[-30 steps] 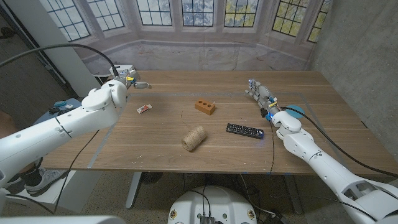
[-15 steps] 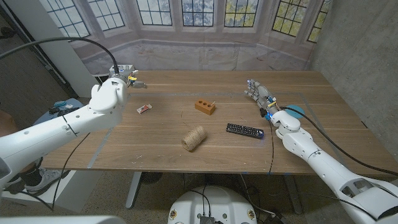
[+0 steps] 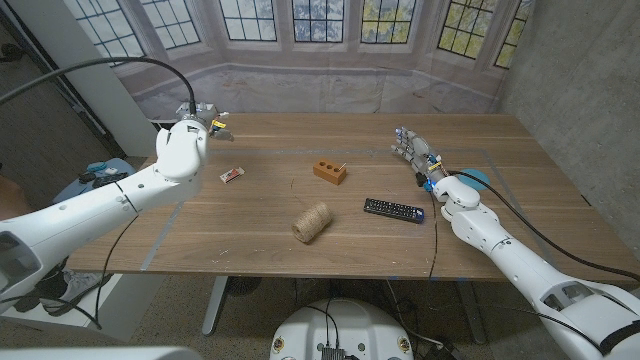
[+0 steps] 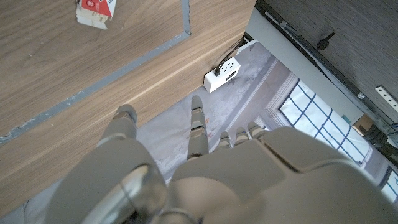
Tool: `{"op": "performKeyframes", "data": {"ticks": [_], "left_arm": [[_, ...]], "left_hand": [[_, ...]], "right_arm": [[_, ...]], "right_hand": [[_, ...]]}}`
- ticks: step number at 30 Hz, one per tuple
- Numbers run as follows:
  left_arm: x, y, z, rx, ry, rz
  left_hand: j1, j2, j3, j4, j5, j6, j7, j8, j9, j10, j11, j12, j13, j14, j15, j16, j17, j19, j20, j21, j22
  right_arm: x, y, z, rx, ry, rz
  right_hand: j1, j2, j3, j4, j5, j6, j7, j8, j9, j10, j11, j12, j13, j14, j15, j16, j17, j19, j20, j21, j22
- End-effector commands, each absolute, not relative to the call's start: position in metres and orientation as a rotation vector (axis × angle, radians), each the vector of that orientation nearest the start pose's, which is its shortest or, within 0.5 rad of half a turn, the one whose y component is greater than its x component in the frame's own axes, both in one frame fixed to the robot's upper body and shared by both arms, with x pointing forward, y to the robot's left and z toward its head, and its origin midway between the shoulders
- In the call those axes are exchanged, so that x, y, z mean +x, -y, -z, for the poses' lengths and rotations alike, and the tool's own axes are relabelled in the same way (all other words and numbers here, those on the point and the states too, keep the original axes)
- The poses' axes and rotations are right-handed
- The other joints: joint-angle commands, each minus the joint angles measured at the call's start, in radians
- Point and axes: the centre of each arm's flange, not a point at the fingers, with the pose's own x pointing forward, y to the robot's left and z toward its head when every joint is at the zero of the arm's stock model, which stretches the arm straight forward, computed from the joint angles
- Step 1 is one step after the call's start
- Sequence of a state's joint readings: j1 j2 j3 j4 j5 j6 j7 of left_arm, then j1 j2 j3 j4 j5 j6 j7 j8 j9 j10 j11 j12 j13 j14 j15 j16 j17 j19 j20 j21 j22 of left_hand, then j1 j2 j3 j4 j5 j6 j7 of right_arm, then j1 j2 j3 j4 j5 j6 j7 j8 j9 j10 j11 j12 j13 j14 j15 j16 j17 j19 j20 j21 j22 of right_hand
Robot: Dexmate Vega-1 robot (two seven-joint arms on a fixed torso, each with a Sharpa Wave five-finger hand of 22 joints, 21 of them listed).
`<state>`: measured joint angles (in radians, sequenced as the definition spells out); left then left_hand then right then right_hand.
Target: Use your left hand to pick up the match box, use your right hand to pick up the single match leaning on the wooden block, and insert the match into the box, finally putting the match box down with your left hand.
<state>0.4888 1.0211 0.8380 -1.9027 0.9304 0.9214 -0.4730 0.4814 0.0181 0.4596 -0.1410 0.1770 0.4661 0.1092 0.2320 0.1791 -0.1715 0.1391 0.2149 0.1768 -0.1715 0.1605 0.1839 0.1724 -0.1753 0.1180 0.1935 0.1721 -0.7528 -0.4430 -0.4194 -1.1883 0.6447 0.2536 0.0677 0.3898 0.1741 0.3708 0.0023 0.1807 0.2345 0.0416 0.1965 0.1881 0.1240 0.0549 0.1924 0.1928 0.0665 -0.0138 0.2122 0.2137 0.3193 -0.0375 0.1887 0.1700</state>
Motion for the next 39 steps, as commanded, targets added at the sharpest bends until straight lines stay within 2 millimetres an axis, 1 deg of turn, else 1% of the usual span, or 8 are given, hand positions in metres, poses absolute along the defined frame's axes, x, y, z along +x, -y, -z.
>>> {"op": "performKeyframes", "data": {"ticks": [1,8,10,24,25,26,31,39], "left_arm": [[0.584,-0.337,-0.115,1.785,-0.057,-0.545],[0.587,-0.338,-0.112,1.794,-0.098,-0.497],[0.587,-0.339,-0.109,1.791,-0.107,-0.495],[0.595,-0.347,-0.083,1.81,-0.155,-0.425],[0.596,-0.347,-0.083,1.81,-0.156,-0.423],[0.597,-0.348,-0.082,1.809,-0.161,-0.419],[0.6,-0.347,-0.078,1.818,-0.144,-0.41],[0.609,-0.346,-0.072,1.816,-0.129,-0.41]], "left_hand": [[0.004,-0.016,-0.001,-0.005,-0.003,0.002,0.004,-0.004,0.003,-0.094,-0.004,0.004,0.002,-0.209,-0.005,0.006,0.0,-0.115,0.005,0.008,0.003],[0.018,-0.033,-0.005,-0.017,-0.001,-0.041,0.022,-0.025,0.003,-0.106,0.006,-0.006,0.002,-0.215,0.001,-0.001,0.001,-0.123,0.009,0.002,0.003],[0.021,-0.039,-0.008,-0.018,0.0,-0.062,0.035,-0.035,0.003,-0.113,0.012,-0.01,0.002,-0.218,0.002,-0.003,0.001,-0.129,0.013,-0.001,0.004],[0.026,-0.044,-0.01,-0.018,0.0,-0.089,0.043,-0.045,0.004,-0.124,0.015,-0.016,0.002,-0.222,0.006,-0.004,0.001,-0.134,0.018,-0.002,0.004],[0.026,-0.045,-0.011,-0.018,0.0,-0.097,0.048,-0.047,0.004,-0.126,0.014,-0.016,0.002,-0.224,0.007,-0.005,0.001,-0.136,0.019,-0.003,0.004],[0.026,-0.046,-0.011,-0.018,0.0,-0.1,0.05,-0.048,0.004,-0.127,0.015,-0.017,0.002,-0.225,0.007,-0.005,0.001,-0.136,0.019,-0.003,0.004],[0.026,-0.048,-0.013,-0.016,0.0,-0.11,0.056,-0.05,0.004,-0.129,0.019,-0.018,0.002,-0.226,0.01,-0.005,0.001,-0.136,0.019,-0.002,0.004],[0.032,-0.047,-0.012,-0.016,0.002,-0.101,0.058,-0.043,0.005,-0.121,0.021,-0.014,0.002,-0.213,0.009,0.0,0.001,-0.122,0.021,0.003,0.004]], "right_arm": [[0.681,0.261,0.028,0.06,0.533,-0.247],[0.68,0.26,0.028,0.057,0.532,-0.245],[0.68,0.259,0.027,0.054,0.532,-0.244],[0.679,0.255,0.028,0.054,0.532,-0.236],[0.679,0.255,0.028,0.053,0.531,-0.237],[0.679,0.254,0.029,0.052,0.53,-0.237],[0.679,0.253,0.029,0.052,0.528,-0.237],[0.677,0.252,0.031,0.051,0.526,-0.231]], "right_hand": [[0.008,-0.006,0.005,-0.005,0.0,0.006,0.004,0.01,0.005,0.001,0.006,0.005,0.005,0.004,0.007,0.008,0.001,0.005,0.001,0.007,0.001],[0.009,-0.006,0.005,-0.008,0.0,0.007,0.006,0.009,0.005,0.003,0.005,0.006,0.005,0.004,0.007,0.008,0.001,0.005,0.002,0.007,0.001],[0.009,-0.006,0.005,-0.008,0.0,0.008,0.005,0.009,0.005,0.003,0.006,0.006,0.005,0.004,0.008,0.008,0.001,0.005,0.002,0.007,0.001],[0.01,-0.005,0.006,-0.012,-0.001,0.009,0.005,0.008,0.005,0.0,0.004,0.005,0.005,0.004,0.008,0.008,0.001,0.005,0.003,0.006,0.002],[0.01,-0.005,0.006,-0.012,-0.001,0.008,0.005,0.007,0.005,0.001,0.007,0.005,0.005,0.004,0.007,0.008,0.001,0.005,0.002,0.006,0.002],[0.01,-0.005,0.006,-0.012,-0.001,0.009,0.005,0.007,0.005,0.001,0.004,0.006,0.005,0.004,0.008,0.008,0.001,0.005,0.003,0.006,0.002],[0.01,-0.005,0.005,-0.013,-0.001,0.009,0.007,0.007,0.005,0.001,0.003,0.006,0.005,0.004,0.008,0.008,0.001,0.005,0.003,0.006,0.002],[0.01,-0.005,0.005,-0.015,-0.001,0.009,0.006,0.006,0.005,0.0,0.003,0.006,0.005,0.004,0.008,0.008,0.001,0.005,0.003,0.006,0.002]]}}
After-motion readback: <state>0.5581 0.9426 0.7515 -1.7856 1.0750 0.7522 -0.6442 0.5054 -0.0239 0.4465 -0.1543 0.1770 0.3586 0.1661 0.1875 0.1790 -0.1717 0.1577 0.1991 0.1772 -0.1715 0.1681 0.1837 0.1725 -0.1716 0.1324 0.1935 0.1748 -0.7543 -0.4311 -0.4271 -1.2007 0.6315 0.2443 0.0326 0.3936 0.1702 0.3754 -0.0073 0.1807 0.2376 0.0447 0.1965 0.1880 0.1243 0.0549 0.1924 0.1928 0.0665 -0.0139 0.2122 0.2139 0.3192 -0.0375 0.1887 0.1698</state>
